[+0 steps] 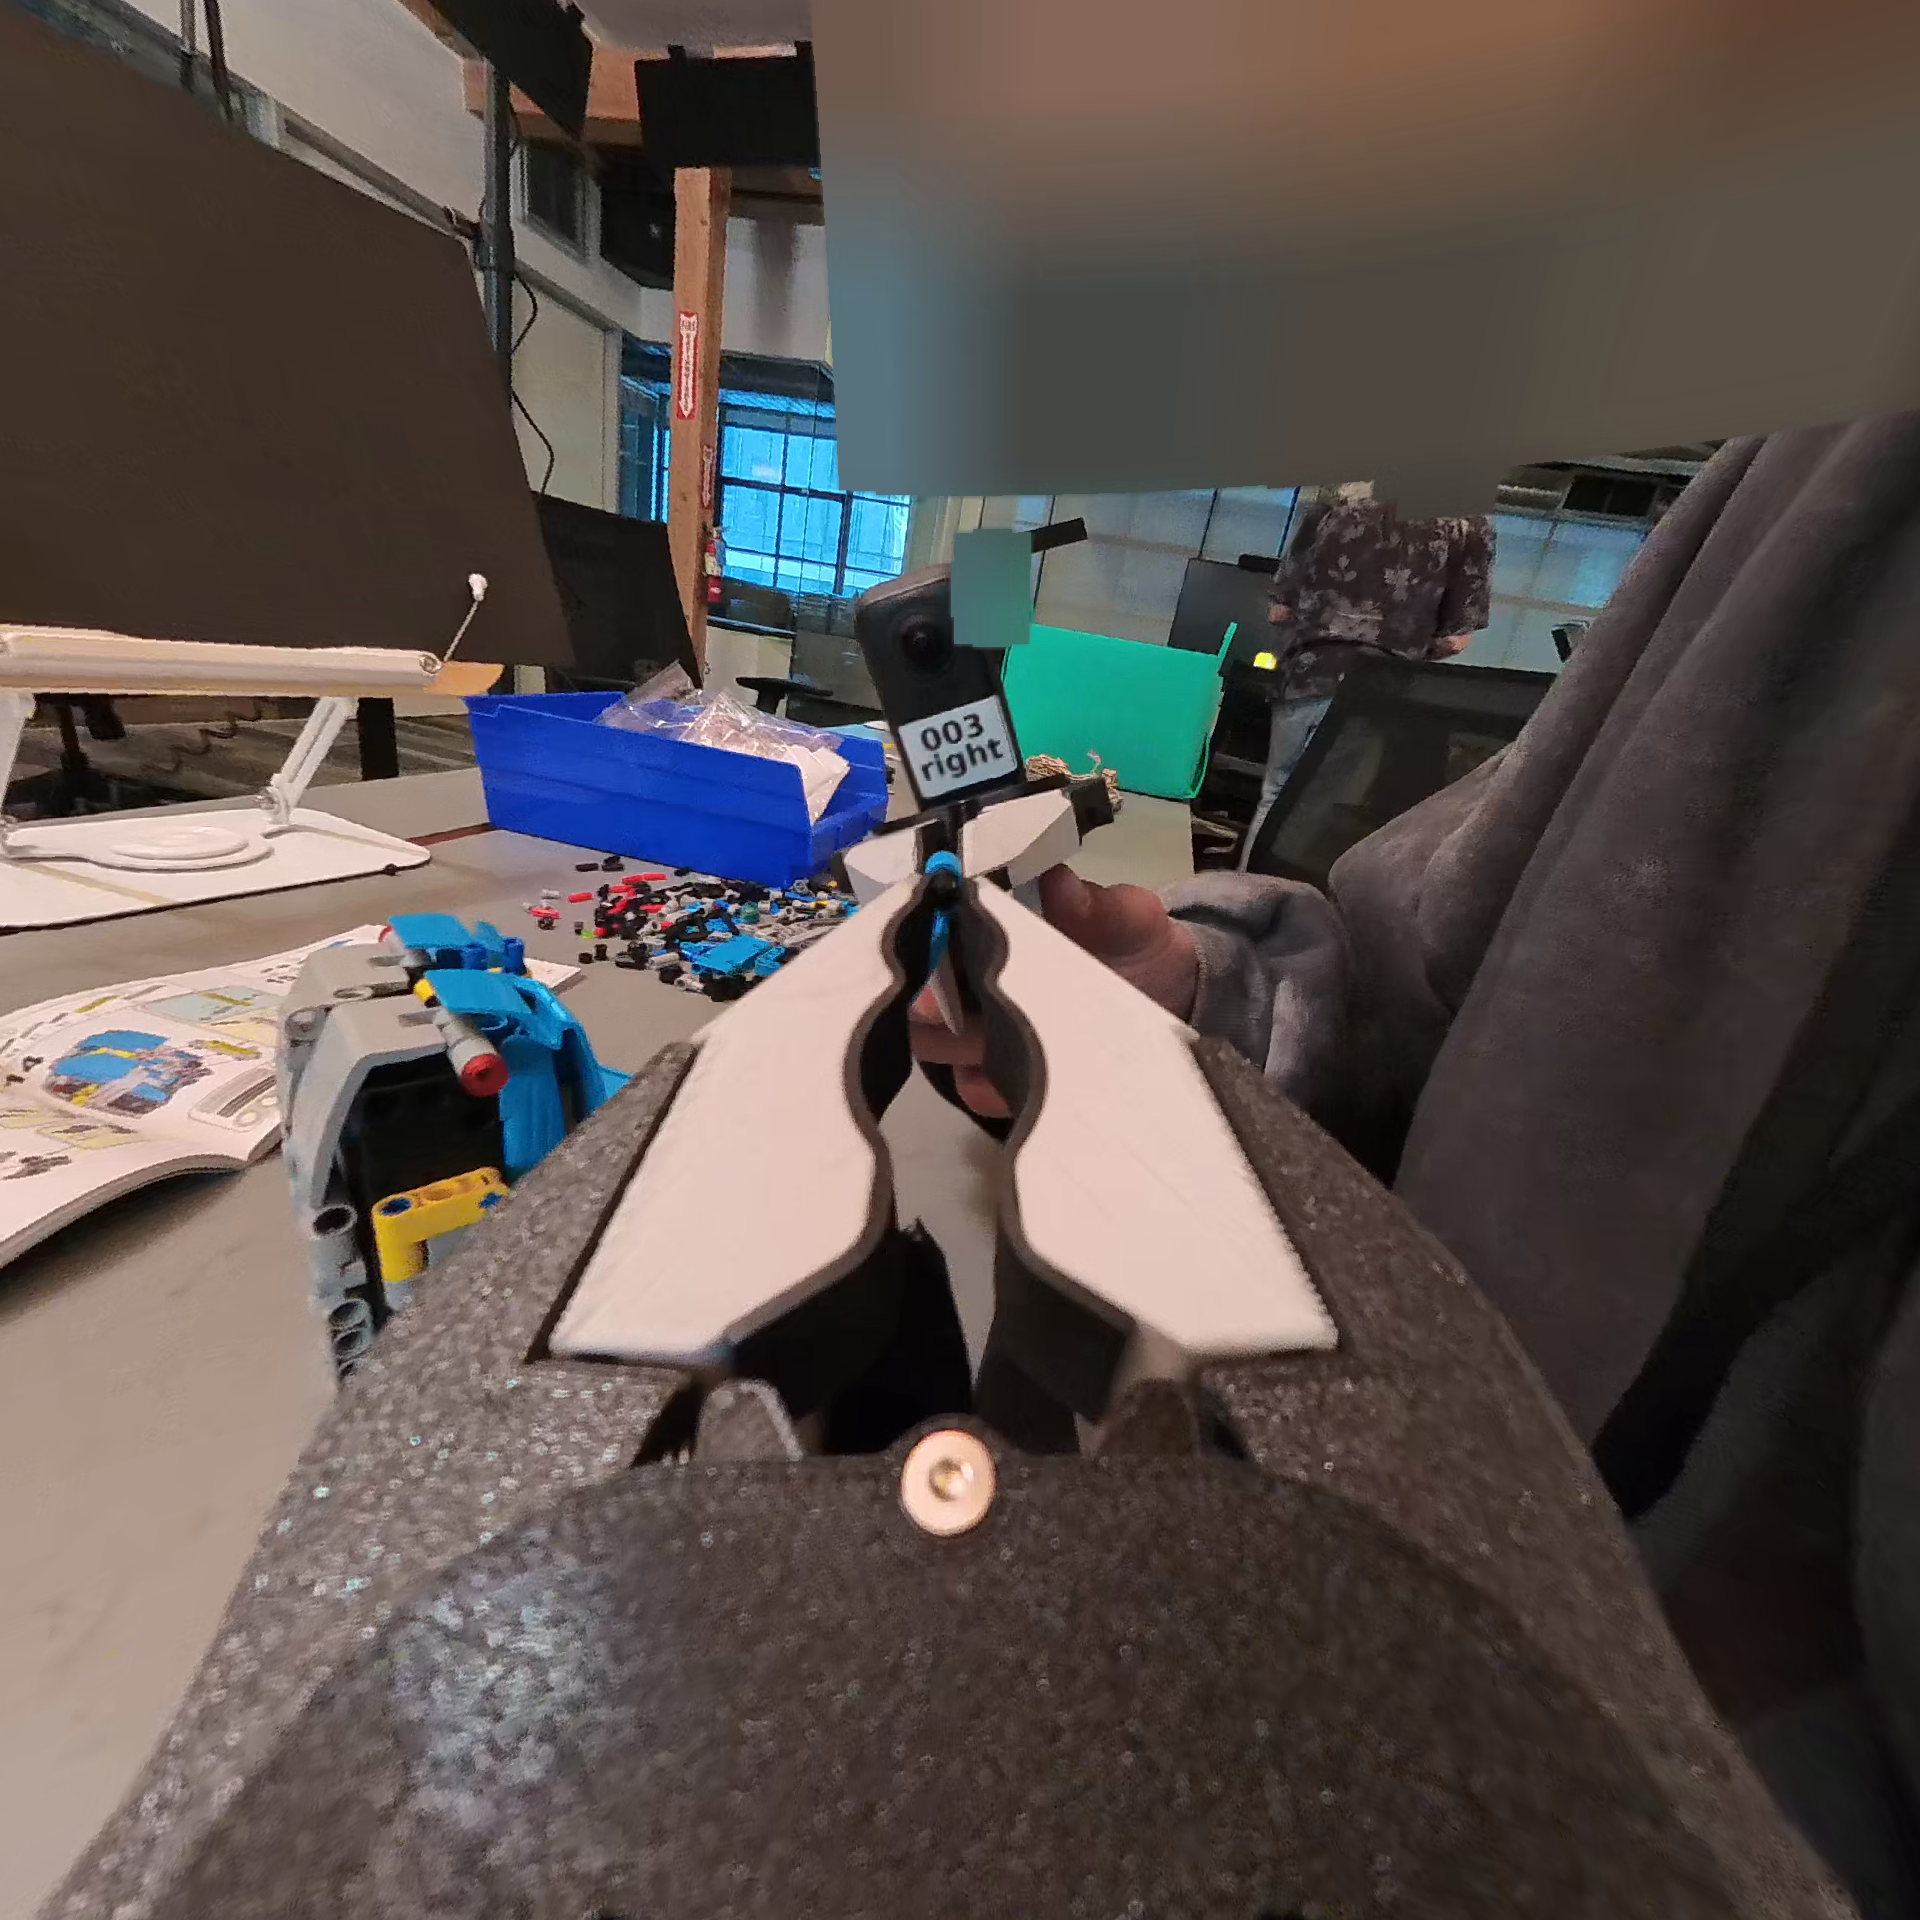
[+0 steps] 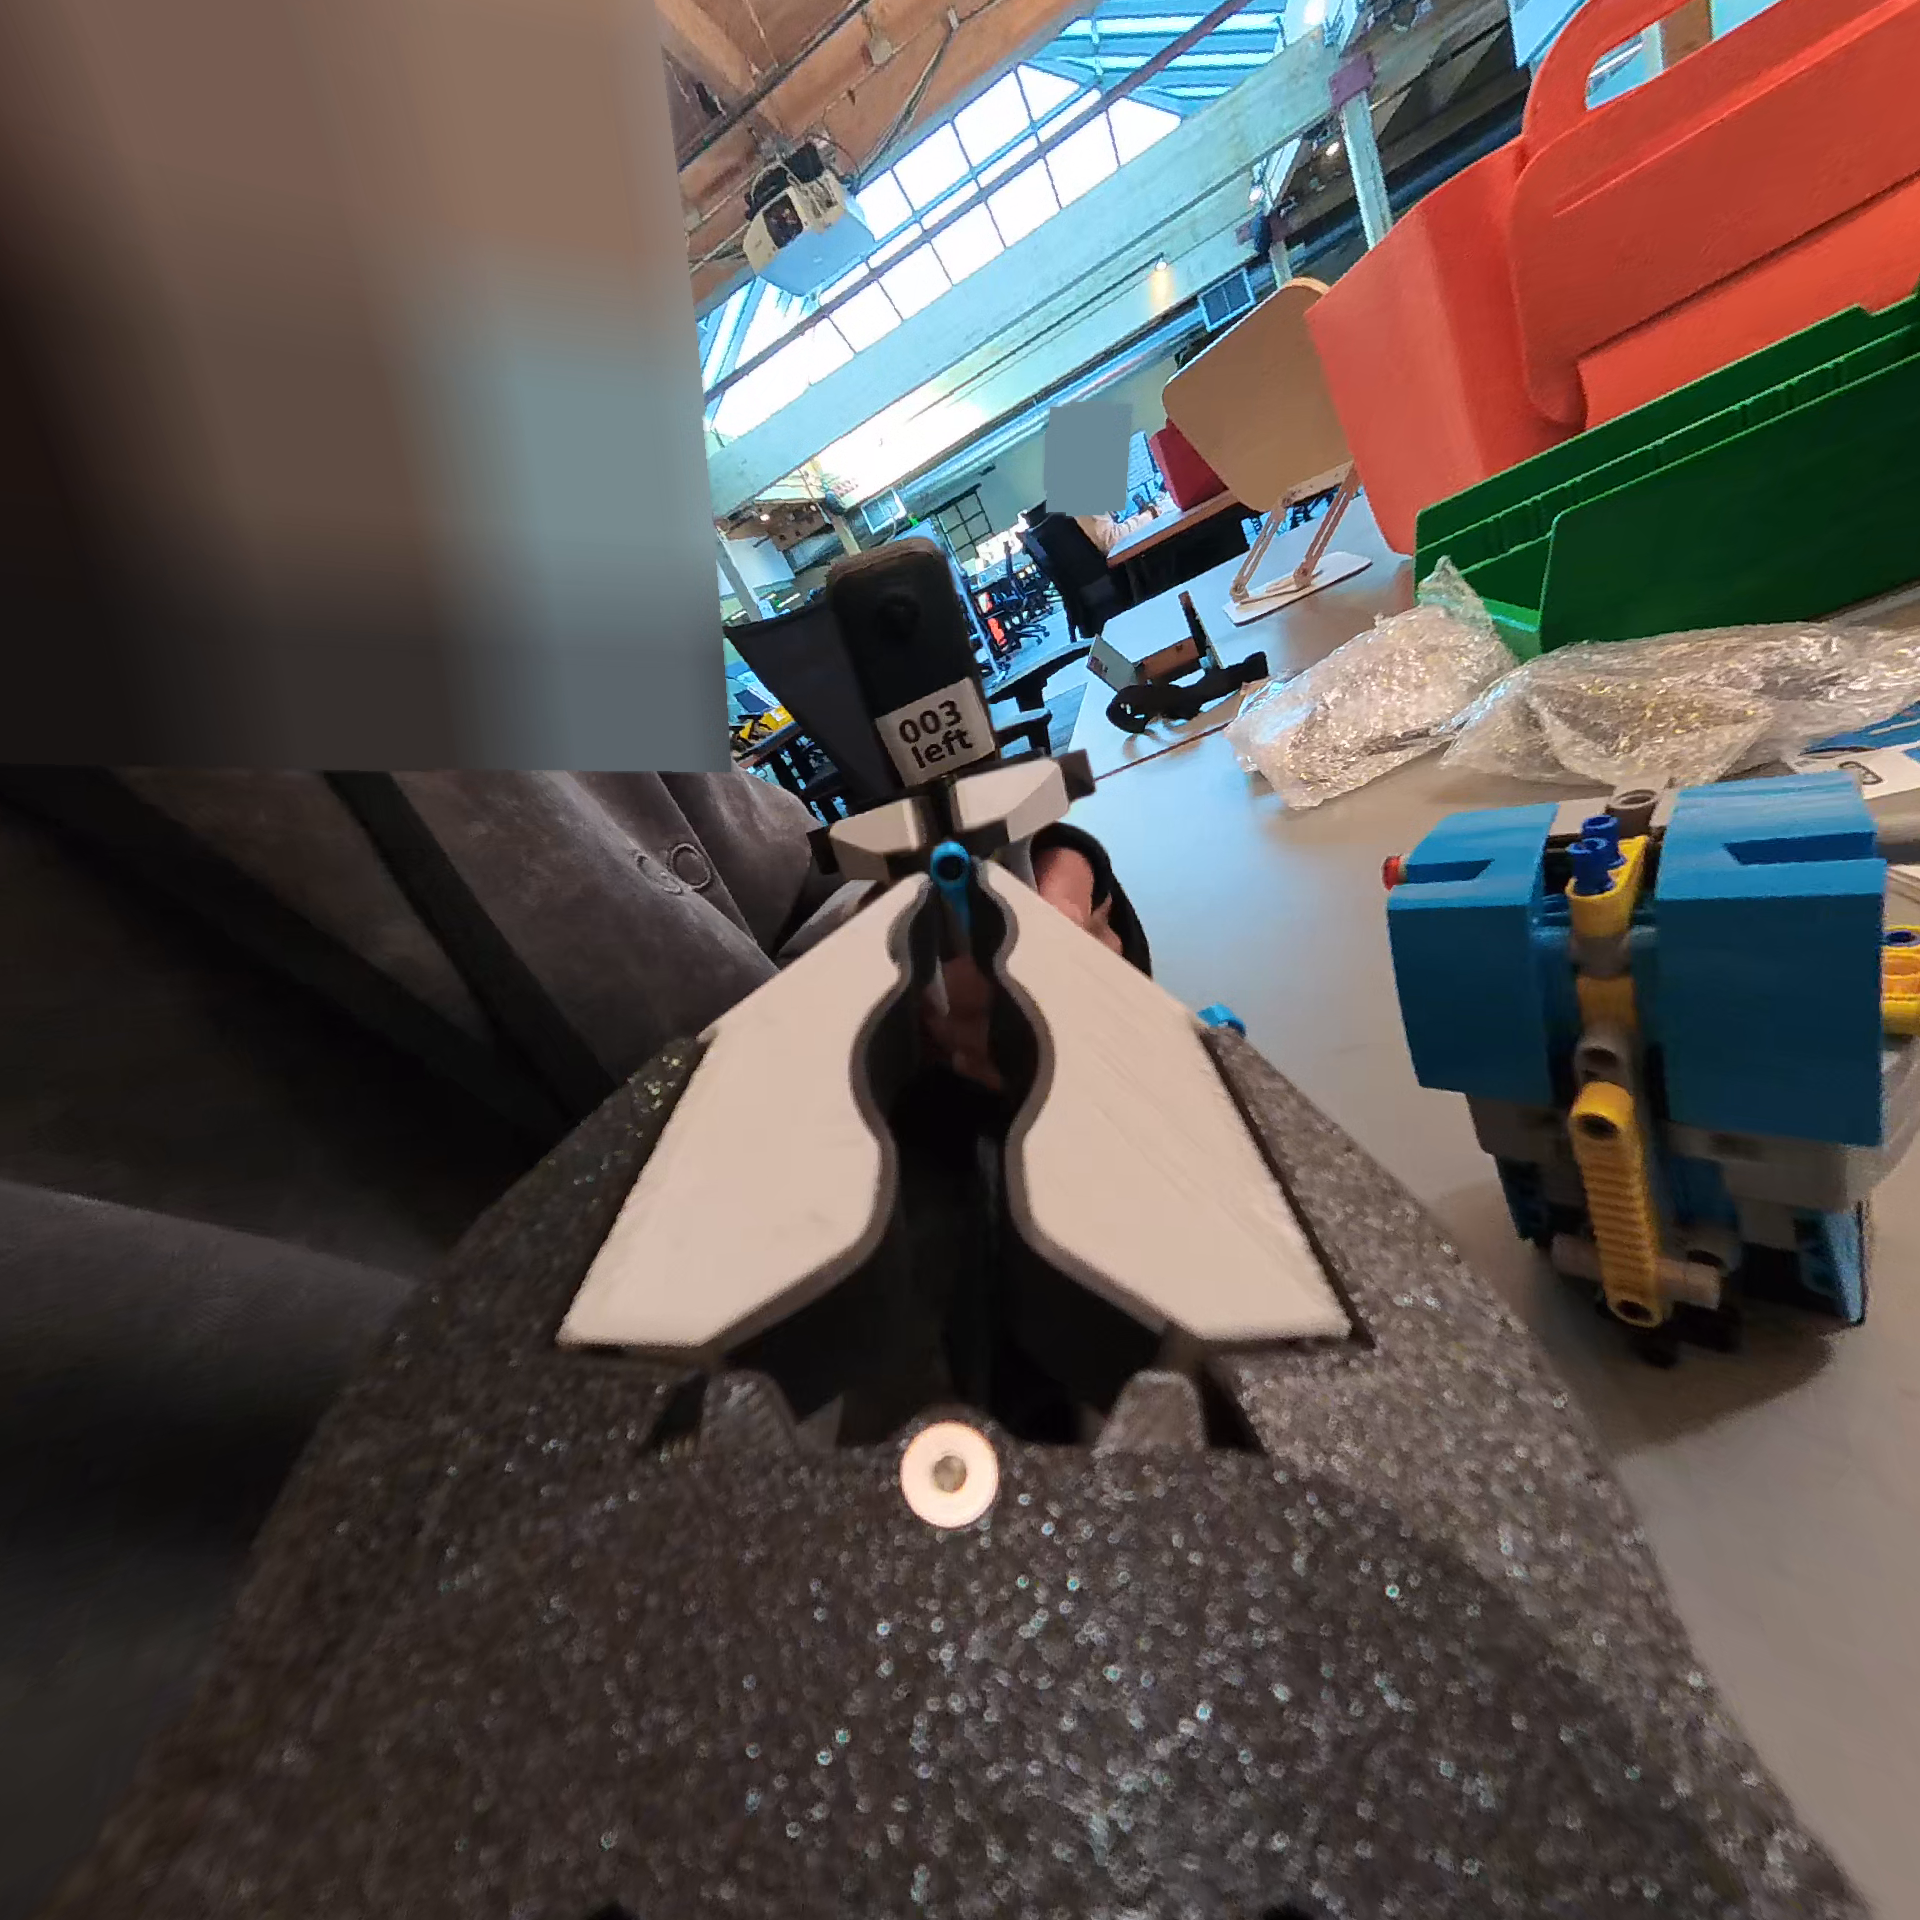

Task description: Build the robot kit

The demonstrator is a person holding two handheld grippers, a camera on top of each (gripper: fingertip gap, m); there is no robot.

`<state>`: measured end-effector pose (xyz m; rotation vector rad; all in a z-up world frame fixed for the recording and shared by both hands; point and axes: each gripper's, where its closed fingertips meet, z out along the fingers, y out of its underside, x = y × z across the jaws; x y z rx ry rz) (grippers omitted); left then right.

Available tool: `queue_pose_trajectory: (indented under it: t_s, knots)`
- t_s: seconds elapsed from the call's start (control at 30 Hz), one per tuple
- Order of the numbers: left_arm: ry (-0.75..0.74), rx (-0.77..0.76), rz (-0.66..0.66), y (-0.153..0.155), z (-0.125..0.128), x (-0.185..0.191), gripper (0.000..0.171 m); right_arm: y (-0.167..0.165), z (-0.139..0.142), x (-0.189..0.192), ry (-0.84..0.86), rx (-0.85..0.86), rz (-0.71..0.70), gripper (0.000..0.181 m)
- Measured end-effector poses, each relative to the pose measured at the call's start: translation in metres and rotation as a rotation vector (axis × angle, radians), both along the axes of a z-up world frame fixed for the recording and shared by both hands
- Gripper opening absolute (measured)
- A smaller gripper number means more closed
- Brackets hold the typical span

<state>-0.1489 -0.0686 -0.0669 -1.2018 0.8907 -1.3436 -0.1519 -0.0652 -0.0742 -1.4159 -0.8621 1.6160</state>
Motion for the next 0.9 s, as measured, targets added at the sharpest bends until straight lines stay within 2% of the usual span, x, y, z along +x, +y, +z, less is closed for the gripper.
queue_pose_trajectory:
  t_s: [0.2, 0.33, 0.4, 0.63, 0.83, 0.9]
  knots:
    - [0.018, 0.001, -0.028, -0.003, -0.004, 0.001, 0.002, -0.003, -0.007, 0.001, -0.044, 0.011, 0.007, 0.005]
    - [0.034, 0.046, -0.010, -0.005, -0.005, 0.004, 0.001, -0.009, -0.024, -0.010, -0.143, 0.032, 0.025, 0.004]
    - [0.011, 0.047, 0.004, -0.002, 0.000, 0.002, 0.002, -0.005, -0.017, -0.011, -0.071, -0.023, 0.015, 0.000]
    - [0.038, 0.021, -0.009, -0.001, -0.005, -0.002, 0.002, -0.002, -0.023, -0.009, -0.139, 0.040, -0.018, 0.000]
    - [0.046, 0.012, -0.007, 0.000, -0.007, -0.002, 0.003, -0.003, -0.023, -0.009, -0.123, -0.035, 0.005, 0.000]
    - [0.046, -0.007, -0.014, 0.001, -0.008, -0.002, 0.003, -0.002, -0.024, -0.008, -0.160, 0.034, -0.035, 0.000]
